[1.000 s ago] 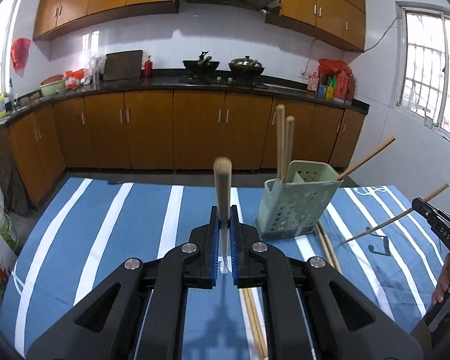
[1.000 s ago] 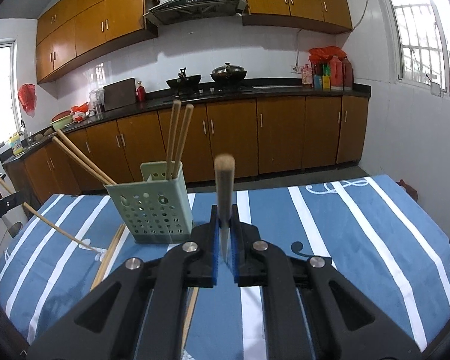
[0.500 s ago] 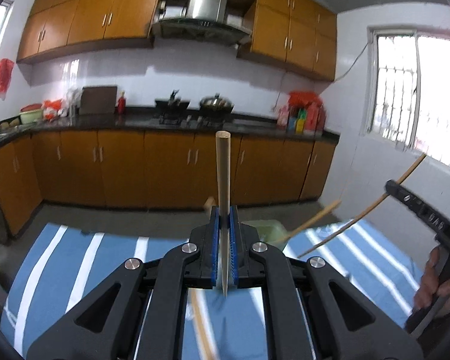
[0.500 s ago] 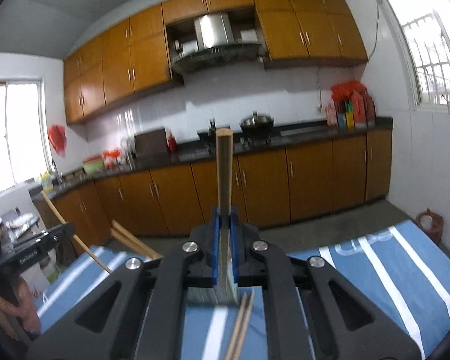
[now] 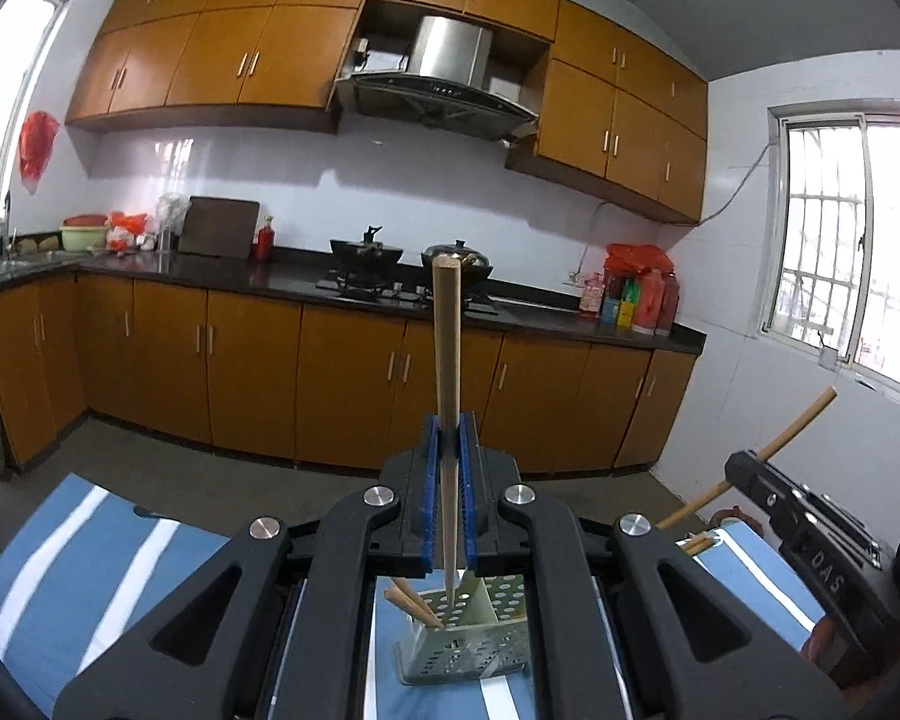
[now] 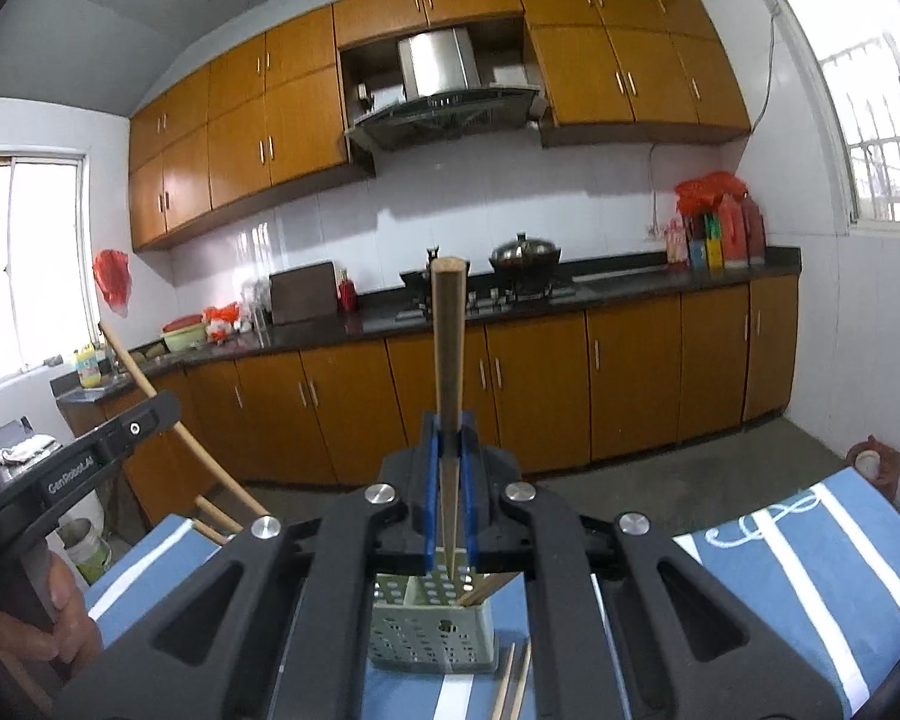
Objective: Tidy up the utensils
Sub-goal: 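Lower the right tool's chopstick into the holder while the left tool inserts its chopstick, then open the right tool while the left tool opens, releasing both chopsticks in the holder, then close the right tool on a chopstick on the cloth while the left tool grasps another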
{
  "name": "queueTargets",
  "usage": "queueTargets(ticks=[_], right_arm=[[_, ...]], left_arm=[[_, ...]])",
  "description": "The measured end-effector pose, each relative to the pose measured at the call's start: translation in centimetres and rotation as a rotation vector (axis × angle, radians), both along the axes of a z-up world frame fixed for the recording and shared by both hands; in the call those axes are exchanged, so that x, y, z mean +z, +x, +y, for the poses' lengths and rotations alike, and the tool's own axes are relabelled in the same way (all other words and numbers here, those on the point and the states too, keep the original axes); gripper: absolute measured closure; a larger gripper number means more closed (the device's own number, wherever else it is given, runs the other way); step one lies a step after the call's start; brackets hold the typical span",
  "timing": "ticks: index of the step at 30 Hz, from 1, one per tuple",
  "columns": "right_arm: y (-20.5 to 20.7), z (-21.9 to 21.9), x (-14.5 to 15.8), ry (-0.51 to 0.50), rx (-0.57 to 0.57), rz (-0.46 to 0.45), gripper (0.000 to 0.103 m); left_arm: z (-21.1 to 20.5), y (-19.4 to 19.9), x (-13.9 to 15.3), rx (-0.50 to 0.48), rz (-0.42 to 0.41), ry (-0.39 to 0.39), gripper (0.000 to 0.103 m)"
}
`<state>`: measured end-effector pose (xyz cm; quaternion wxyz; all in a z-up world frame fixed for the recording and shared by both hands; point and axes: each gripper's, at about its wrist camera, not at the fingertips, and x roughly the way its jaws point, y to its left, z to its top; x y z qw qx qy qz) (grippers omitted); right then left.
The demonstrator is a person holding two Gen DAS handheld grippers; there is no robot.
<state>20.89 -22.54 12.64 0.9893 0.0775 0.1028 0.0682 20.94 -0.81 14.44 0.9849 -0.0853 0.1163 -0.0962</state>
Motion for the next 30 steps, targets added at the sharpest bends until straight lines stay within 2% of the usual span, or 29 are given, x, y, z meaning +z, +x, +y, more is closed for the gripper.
queueTargets(ticks=[9, 12, 13, 14, 16, 26, 30], right_arm=[[2.3, 1.1, -1.8, -0.005, 0.019, 0.079, 0.095], [2.6, 1.8, -2.2, -0.009, 0.025, 0.108, 0.091], [2.5, 2.0, -2.3, -0.012, 0.026, 0.107, 0.084], [2.2, 2.0, -2.2, -0.017, 0.023, 0.097, 0.077], [1.6, 1.9, -2.1, -0.015, 0.017, 0.081, 0.075], [-3.1, -1.3, -1.6, 0.012, -0.036, 0.031, 0.073], [-5.6, -3.7, -3.8, 0.018, -0.095, 0.078, 0.072]], left_arm=[[-0.9, 1.6, -1.7, -0.018, 0.057, 0.016, 0.096], [-1.1, 1.9, -1.9, -0.021, 0.074, 0.009, 0.095], [-1.2, 1.9, -1.7, -0.024, 0.074, 0.006, 0.091], [-1.1, 1.7, -1.6, -0.02, 0.067, 0.009, 0.079], [-0.9, 1.3, -1.1, -0.008, 0.043, 0.015, 0.061], [1.6, -2.0, 0.3, 0.012, 0.016, -0.009, 0.061], [3.3, -4.4, -0.7, 0.033, 0.037, 0.001, 0.061]])
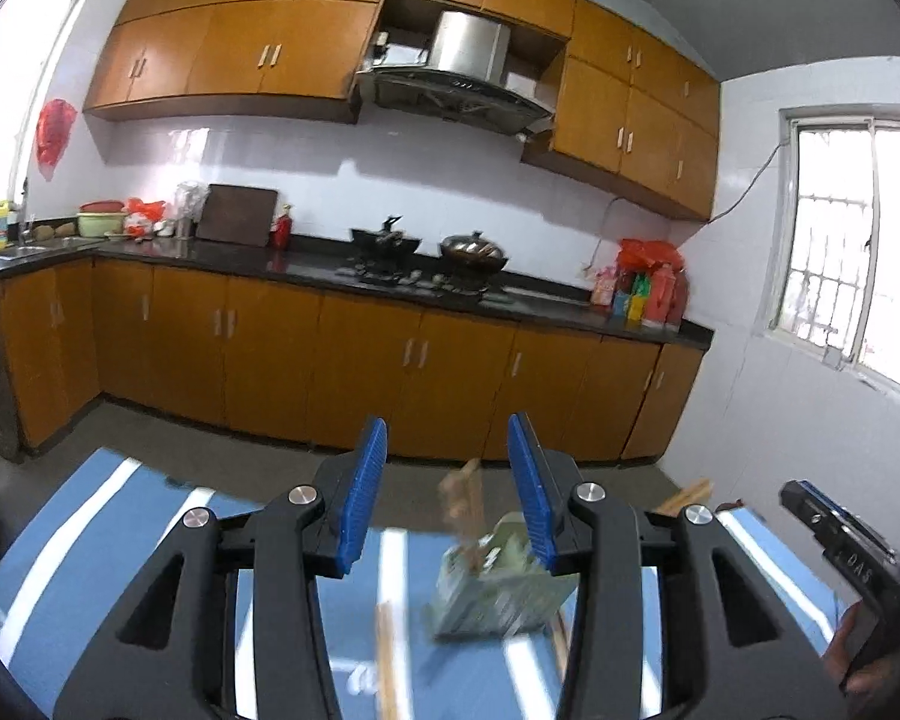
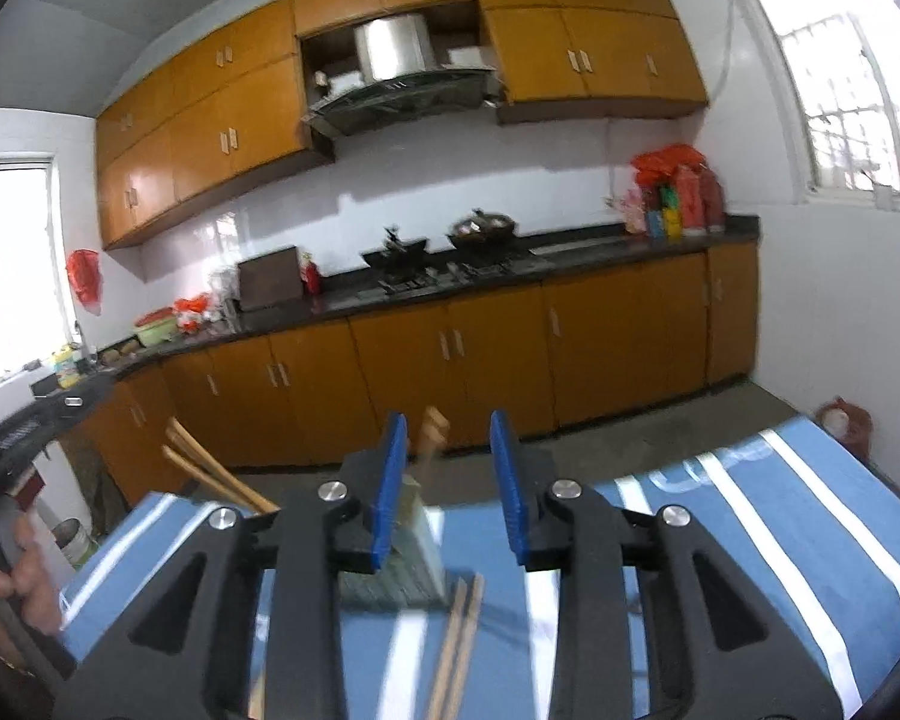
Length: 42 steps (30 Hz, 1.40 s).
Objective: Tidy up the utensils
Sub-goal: 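Close the right tool on a chopstick on the cloth while the left tool grasps another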
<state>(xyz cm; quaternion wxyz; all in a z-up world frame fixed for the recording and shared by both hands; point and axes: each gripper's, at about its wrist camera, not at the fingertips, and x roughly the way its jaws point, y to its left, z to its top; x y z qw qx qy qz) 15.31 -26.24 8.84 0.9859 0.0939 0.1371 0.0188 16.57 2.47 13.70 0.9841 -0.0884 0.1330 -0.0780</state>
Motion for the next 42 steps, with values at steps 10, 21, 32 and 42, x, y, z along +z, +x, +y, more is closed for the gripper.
queueTargets(ticks=[10, 21, 32, 42], right_arm=[[1.9, 0.4, -13.3, 0.022, 0.035, 0.437, 0.08], [3.4, 5.7, -19.9, -0.028, 0.121, 0.603, 0.085], [3.7, 2.9, -20.2, -0.052, -0.012, 0.607, 0.095], [3.3, -0.2, -20.3, -0.026, -0.099, 0.608, 0.095]], left_arm=[[3.8, -1.5, -11.6, 0.071, 0.313, 0.1, 0.061], [4.3, -3.4, -17.7, 0.054, 0.459, 0.075, 0.061], [1.9, -2.7, -19.1, -0.035, 0.507, 0.067, 0.068], [-0.4, -1.5, -21.2, -0.116, 0.583, 0.106, 0.081]])
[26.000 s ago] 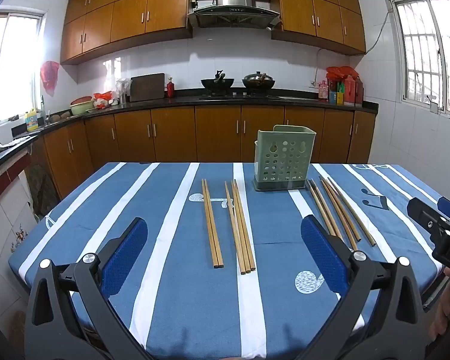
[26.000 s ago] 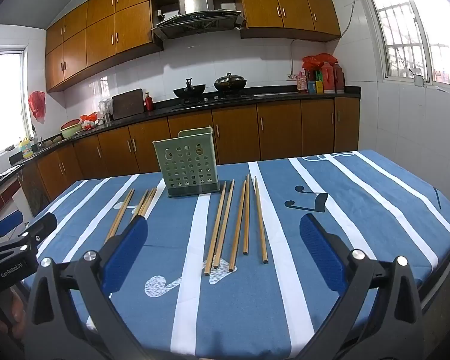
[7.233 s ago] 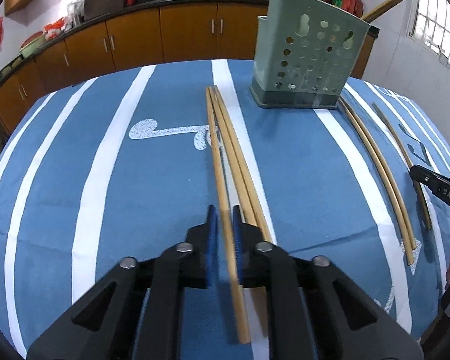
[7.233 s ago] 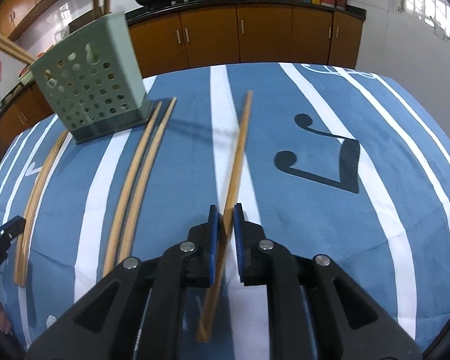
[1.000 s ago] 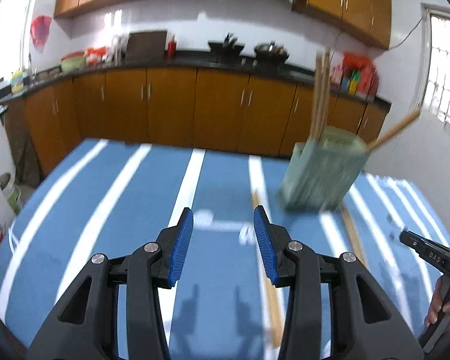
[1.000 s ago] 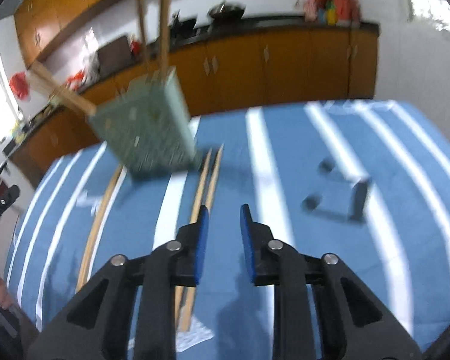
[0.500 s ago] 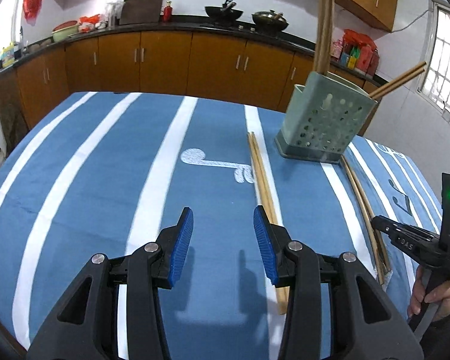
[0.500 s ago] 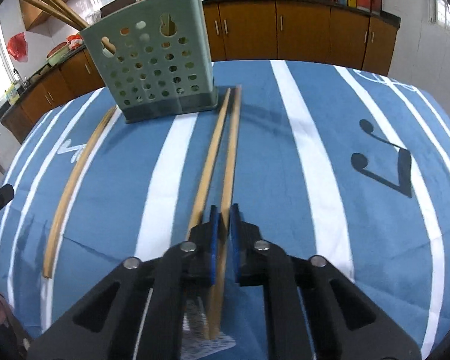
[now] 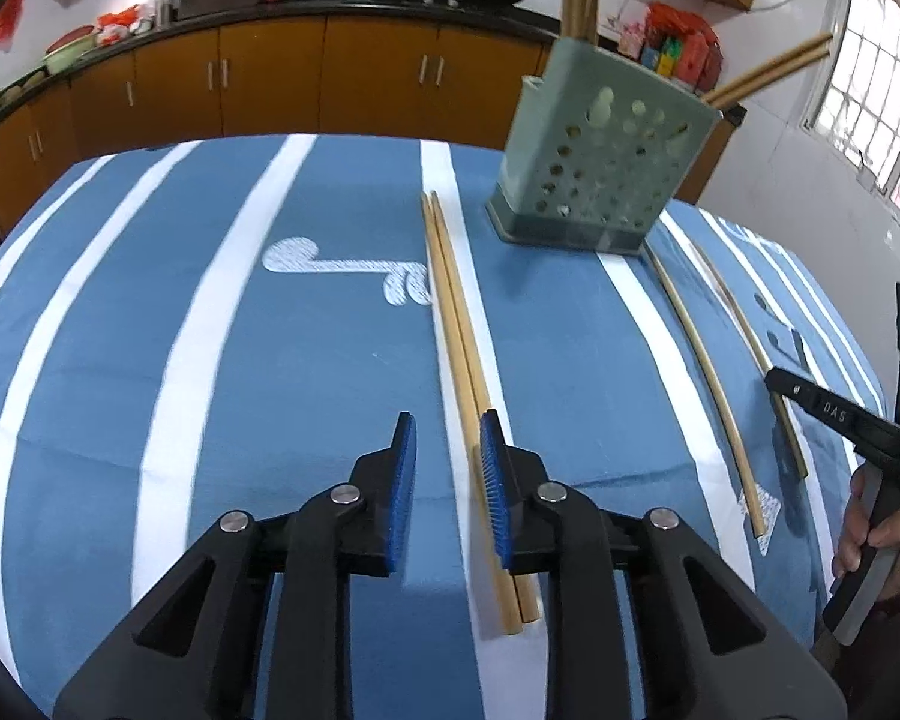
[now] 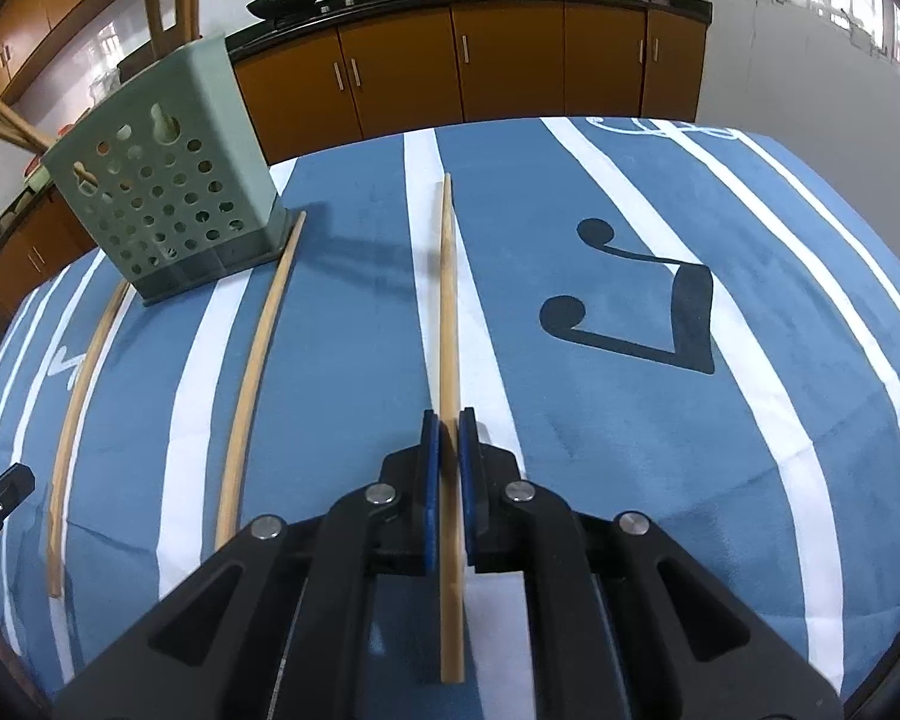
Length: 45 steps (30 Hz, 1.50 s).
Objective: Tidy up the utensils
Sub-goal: 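Close the right tool on a chopstick on the cloth while the left tool grasps another, then raise the right tool's chopstick upright over the holder while the left tool does likewise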
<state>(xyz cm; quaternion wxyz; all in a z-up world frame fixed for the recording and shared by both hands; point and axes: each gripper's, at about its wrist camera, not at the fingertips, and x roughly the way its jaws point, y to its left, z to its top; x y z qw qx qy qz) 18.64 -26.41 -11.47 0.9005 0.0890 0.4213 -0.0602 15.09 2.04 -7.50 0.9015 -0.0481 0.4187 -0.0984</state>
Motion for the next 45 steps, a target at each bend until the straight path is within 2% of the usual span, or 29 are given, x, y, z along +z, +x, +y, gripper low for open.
queueTargets(ticks=[10, 14, 17, 18, 20, 26, 30, 32, 36, 45], right_arm=[[0.1, 0.4, -0.1, -0.012, 0.015, -0.003, 0.095], [0.2, 0.7, -0.1, -0.022, 0.023, -0.001, 0.095], [0.2, 1.2, 0.0, -0.013, 0.046, -0.003, 0.091], [0.2, 1.3, 0.0, -0.014, 0.056, -0.004, 0.091], [0.2, 1.7, 0.0, -0.022, 0.071, -0.005, 0.09], [0.7, 2.1, 0.0, -0.04, 0.11, -0.01, 0.094], [1.0, 2.1, 0.0, -0.053, 0.112, -0.014, 0.095], [1.2, 2.0, -0.1, -0.055, 0.109, -0.015, 0.095], [1.2, 2.0, -0.2, -0.063, 0.109, -0.021, 0.095], [1.3, 2.0, -0.2, -0.066, 0.109, -0.021, 0.095]], left_arm=[[-1.0, 0.8, -1.1, -0.017, 0.033, 0.061, 0.083], [-1.7, 1.0, -0.9, -0.018, 0.024, 0.113, 0.083], [-2.2, 1.2, -0.9, -0.017, 0.017, 0.13, 0.084], [-2.3, 1.3, -0.9, -0.014, 0.015, 0.134, 0.085], [-2.2, 1.7, -1.0, -0.001, 0.013, 0.145, 0.096], [0.6, 3.4, -1.0, 0.077, 0.031, 0.109, 0.096], [2.6, 4.0, -1.1, 0.093, 0.039, 0.022, 0.096], [2.7, 3.9, -1.2, 0.093, 0.034, 0.003, 0.096], [2.3, 3.6, -1.3, 0.095, 0.011, 0.006, 0.095], [2.8, 3.7, -1.4, 0.099, 0.014, -0.028, 0.095]])
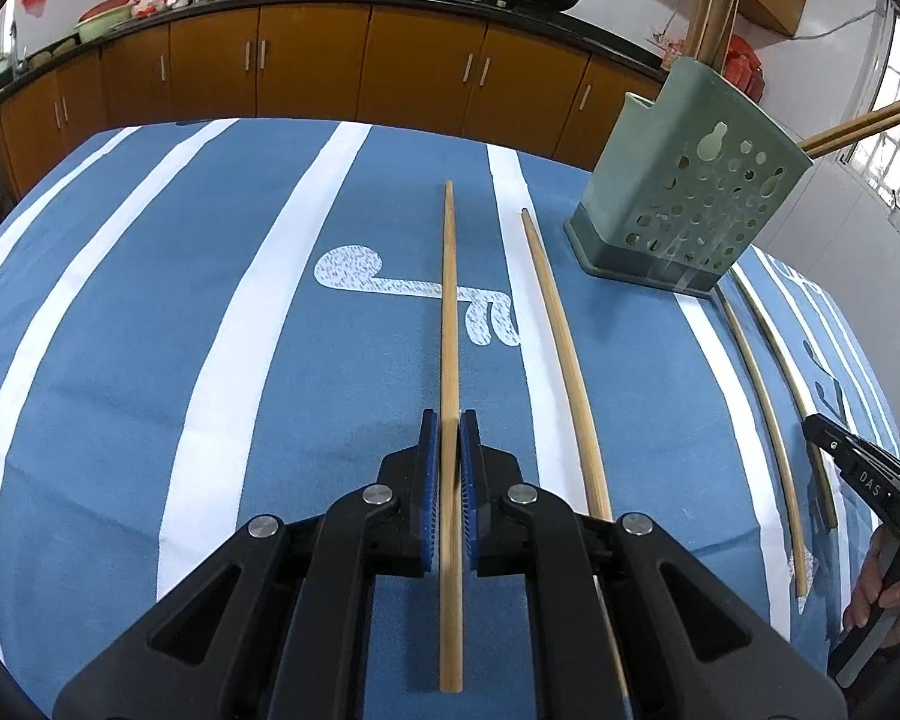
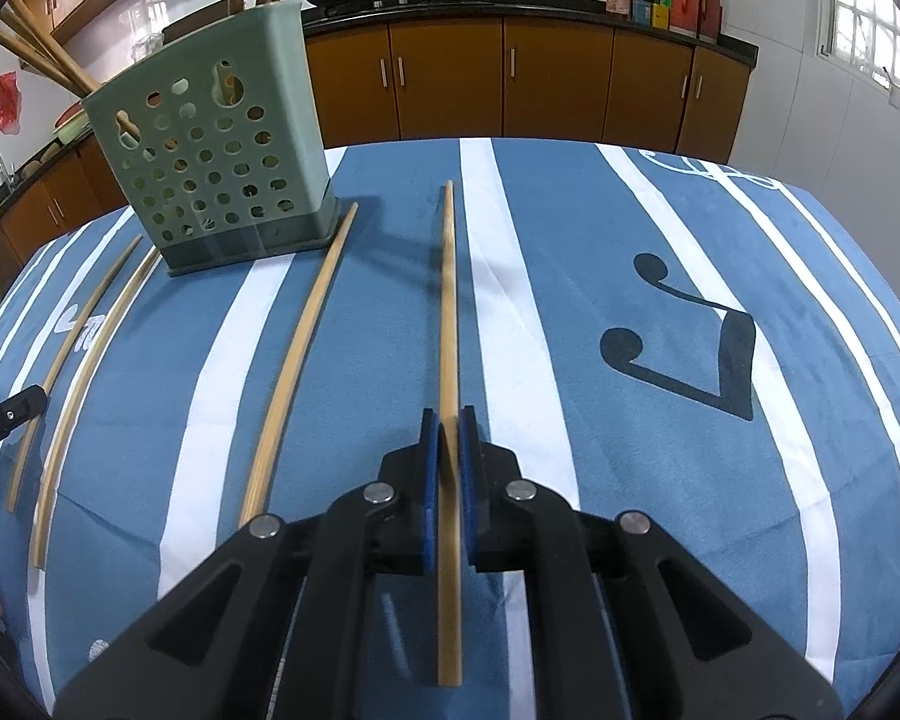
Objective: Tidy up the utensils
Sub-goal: 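Raise the right tool's chopstick upright over the holder while the left tool does likewise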
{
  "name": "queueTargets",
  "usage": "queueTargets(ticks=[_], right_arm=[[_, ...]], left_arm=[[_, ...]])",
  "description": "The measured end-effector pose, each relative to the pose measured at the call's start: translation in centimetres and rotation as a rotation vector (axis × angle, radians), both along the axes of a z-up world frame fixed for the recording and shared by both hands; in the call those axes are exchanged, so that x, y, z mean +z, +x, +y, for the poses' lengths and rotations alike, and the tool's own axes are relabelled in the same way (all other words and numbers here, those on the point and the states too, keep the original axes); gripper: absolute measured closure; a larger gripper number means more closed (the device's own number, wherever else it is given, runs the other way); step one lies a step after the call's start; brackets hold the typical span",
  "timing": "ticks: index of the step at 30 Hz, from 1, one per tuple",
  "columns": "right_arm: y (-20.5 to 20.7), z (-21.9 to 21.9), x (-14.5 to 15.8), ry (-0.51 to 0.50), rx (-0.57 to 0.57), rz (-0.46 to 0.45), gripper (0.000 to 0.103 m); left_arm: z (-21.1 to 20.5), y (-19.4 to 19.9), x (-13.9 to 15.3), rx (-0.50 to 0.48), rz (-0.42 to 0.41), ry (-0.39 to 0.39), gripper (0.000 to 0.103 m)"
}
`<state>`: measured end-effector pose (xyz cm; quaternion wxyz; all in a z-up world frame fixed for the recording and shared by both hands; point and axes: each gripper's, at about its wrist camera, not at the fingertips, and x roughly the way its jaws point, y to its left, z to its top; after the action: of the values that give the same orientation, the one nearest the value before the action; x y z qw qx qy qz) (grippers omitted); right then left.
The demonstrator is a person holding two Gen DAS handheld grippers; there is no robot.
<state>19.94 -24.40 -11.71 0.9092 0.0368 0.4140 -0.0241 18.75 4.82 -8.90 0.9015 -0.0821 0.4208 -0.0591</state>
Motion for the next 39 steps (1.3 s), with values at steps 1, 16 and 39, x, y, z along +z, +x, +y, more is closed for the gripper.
queueTargets(ticks=[1, 16, 39], right_arm=[[0.0, 0.0, 0.0, -0.001, 0.0, 0.0, 0.094], [0.0, 0.1, 0.0, 0.002, 0.0, 0.0, 0.094], [-1.4, -0.7, 0.7, 0.045, 0.002, -0.013, 0.095]], left_arm=[[0.0, 0.0, 0.0, 0.002, 0.0, -0.001, 0.095], [0.2, 0.0, -0.1, 0.002, 0.001, -0.018, 0.094], [-1.7, -1.4, 0.3, -0.048, 0.019, 0.138, 0.096]])
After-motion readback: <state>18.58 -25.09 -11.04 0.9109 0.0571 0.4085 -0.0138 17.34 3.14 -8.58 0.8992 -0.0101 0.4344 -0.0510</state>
